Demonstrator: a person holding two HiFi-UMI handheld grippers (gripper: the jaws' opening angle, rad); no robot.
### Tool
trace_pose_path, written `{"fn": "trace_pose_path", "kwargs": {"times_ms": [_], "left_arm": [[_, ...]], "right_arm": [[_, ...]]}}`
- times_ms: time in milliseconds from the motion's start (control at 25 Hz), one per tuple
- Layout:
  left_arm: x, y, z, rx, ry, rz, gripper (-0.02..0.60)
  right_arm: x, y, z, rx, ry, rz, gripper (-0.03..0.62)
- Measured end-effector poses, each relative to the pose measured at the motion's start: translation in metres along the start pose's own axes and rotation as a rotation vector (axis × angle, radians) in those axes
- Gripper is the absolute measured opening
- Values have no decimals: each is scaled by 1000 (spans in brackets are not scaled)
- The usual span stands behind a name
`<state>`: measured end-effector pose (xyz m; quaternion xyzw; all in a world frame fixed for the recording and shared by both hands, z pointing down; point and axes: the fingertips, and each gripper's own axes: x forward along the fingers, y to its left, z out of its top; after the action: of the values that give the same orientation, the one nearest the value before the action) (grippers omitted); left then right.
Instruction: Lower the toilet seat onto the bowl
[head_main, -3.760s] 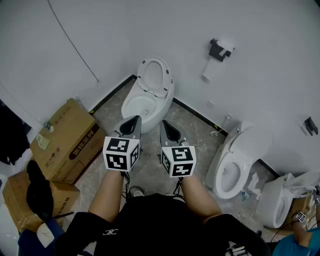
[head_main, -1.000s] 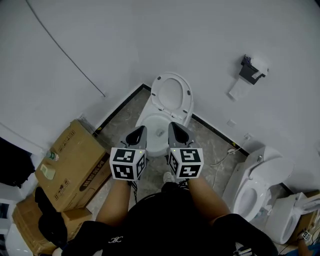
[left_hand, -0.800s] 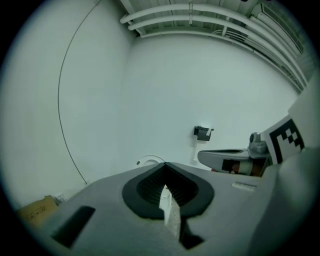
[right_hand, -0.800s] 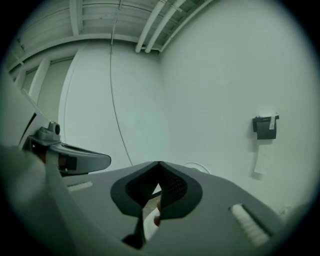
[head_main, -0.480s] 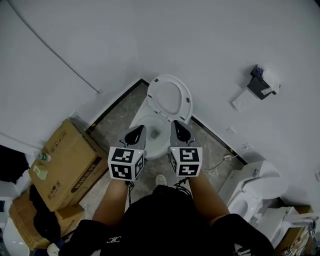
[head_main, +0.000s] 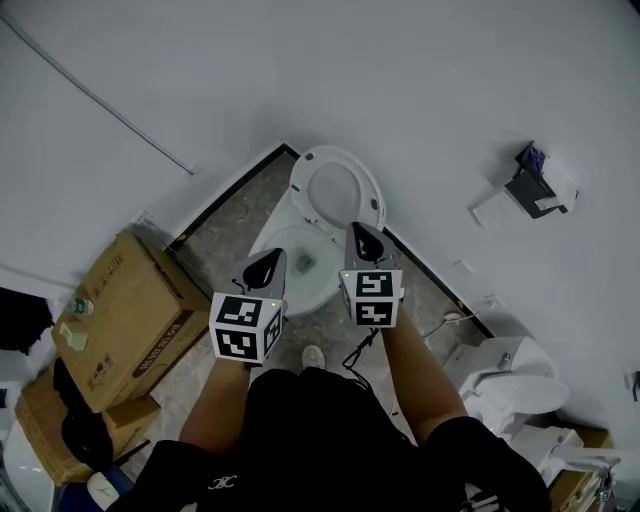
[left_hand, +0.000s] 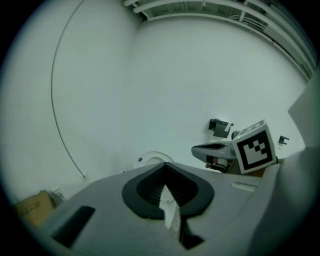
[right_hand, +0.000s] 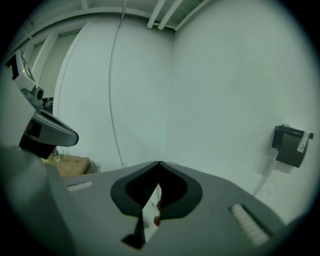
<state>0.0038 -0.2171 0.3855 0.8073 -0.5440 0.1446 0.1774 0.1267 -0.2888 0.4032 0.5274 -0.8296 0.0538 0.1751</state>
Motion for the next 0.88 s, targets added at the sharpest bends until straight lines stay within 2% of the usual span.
{"fn": "trace_pose_path", "kwargs": {"times_ms": [520,880], "left_arm": [[15,32,-18,-20,54,45,9],[32,61,-31,-43,97,78,9]], "right_arm": [[109,-61,-37,-198,124,-70,14],[188,-108,-73,-244,254,-111,61]]}}
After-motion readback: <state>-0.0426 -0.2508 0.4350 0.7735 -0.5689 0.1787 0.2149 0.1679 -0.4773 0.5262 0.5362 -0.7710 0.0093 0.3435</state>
